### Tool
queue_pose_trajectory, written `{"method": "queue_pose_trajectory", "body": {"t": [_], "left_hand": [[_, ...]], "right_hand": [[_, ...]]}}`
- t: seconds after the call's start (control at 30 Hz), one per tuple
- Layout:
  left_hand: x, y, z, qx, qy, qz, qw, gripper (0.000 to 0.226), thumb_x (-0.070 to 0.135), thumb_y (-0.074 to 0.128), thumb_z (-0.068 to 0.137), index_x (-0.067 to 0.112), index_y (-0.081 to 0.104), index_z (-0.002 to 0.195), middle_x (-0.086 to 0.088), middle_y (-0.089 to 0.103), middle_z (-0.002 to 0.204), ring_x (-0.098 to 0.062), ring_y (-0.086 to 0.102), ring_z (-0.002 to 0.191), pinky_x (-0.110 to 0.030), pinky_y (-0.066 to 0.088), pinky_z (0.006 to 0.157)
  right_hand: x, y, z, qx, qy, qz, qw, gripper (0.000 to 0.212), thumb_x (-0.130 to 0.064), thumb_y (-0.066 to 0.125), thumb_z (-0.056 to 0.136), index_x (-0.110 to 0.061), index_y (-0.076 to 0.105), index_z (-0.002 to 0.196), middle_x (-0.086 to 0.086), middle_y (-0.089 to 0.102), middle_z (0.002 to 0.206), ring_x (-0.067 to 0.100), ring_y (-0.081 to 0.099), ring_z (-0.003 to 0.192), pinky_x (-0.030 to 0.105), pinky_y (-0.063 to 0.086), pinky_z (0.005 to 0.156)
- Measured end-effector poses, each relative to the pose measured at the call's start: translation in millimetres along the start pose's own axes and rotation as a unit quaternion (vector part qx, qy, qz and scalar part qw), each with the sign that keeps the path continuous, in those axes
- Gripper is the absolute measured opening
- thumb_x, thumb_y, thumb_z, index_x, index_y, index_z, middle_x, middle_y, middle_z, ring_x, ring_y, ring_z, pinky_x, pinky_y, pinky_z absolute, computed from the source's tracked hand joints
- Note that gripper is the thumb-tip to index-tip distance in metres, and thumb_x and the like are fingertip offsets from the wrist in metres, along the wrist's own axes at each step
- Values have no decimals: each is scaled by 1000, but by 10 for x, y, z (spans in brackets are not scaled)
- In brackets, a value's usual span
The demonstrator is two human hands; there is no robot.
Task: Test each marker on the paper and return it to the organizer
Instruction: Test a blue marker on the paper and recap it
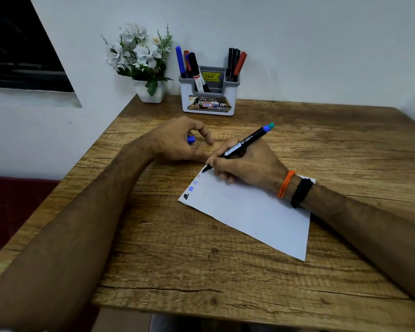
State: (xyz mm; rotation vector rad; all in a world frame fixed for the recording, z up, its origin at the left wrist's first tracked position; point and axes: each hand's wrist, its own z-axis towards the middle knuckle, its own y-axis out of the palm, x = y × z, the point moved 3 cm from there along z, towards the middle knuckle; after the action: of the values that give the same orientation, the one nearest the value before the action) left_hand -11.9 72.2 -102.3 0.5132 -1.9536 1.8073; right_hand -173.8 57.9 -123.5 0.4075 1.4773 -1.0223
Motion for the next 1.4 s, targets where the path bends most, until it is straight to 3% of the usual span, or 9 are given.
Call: {"method": "queue_pose_trajectory", "body": {"t": [0.13,0.23,0.53,0.63,0.73,0.83,1.03,1.23,1.4], "left_hand": [[-13,-11,2,0,-1,3,1000,36,28,78,75,23,64,108,4,57,93,-23,57,90,-28,37,80],[-35,-14,20,6,7,-2,1000,32,27,78,76,25,65,106,15,44,72,-3,41,64,-25,34,67],[-105,-110,67,67,31,-97,993,13,18,62,91,21,63,104,1,61,91,-6,54,75,-23,42,67],[-87,-116,69,88,56,-113,988,15,11,58,93,20,64,103,1,62,97,-10,58,84,-26,46,79],[-65,-130,55,113,79,-135,981,20,4,57,92,15,67,106,6,63,89,-13,59,77,-33,50,77],[-42,-144,42,128,87,-185,971,23,3,66,86,12,66,107,-7,67,101,-13,66,78,-28,57,73],[7,-145,29,164,90,-258,948,18,2,72,79,15,66,91,-4,70,95,-3,67,75,-17,53,65],[10,-140,46,174,101,-274,941,16,5,71,80,14,68,93,-2,69,90,-5,66,73,-18,52,65],[46,-146,21,184,105,-267,940,18,6,69,82,7,70,100,-2,69,98,-1,64,72,-16,52,64]], "right_hand": [[20,-16,21,7,1,15,1000,5,0,70,84,2,74,85,12,70,64,10,62,47,19,49,47],[10,-30,39,14,-5,43,999,6,1,69,86,2,74,85,12,69,66,9,62,49,18,48,46],[-99,-231,162,46,-9,191,980,9,-3,68,89,-8,61,85,8,67,68,11,59,52,20,47,46],[-105,-308,184,63,-8,202,977,10,-10,71,88,-11,62,84,1,67,65,9,57,51,19,44,45],[-99,-371,193,89,-17,192,977,10,-13,73,87,-12,64,84,-2,63,64,9,54,51,20,43,44],[-92,-416,201,100,-15,188,977,8,-15,72,88,-10,66,87,1,63,69,10,54,52,20,42,43],[-52,-474,231,83,0,226,971,24,-21,52,97,-14,74,96,1,72,78,11,56,52,19,39,46],[-10,-473,259,32,4,232,972,41,-33,47,81,-13,75,104,9,75,92,13,57,55,21,40,49],[-1,-468,270,70,-6,212,975,11,-19,61,95,-11,68,95,8,78,89,12,57,46,22,41,46]]}}
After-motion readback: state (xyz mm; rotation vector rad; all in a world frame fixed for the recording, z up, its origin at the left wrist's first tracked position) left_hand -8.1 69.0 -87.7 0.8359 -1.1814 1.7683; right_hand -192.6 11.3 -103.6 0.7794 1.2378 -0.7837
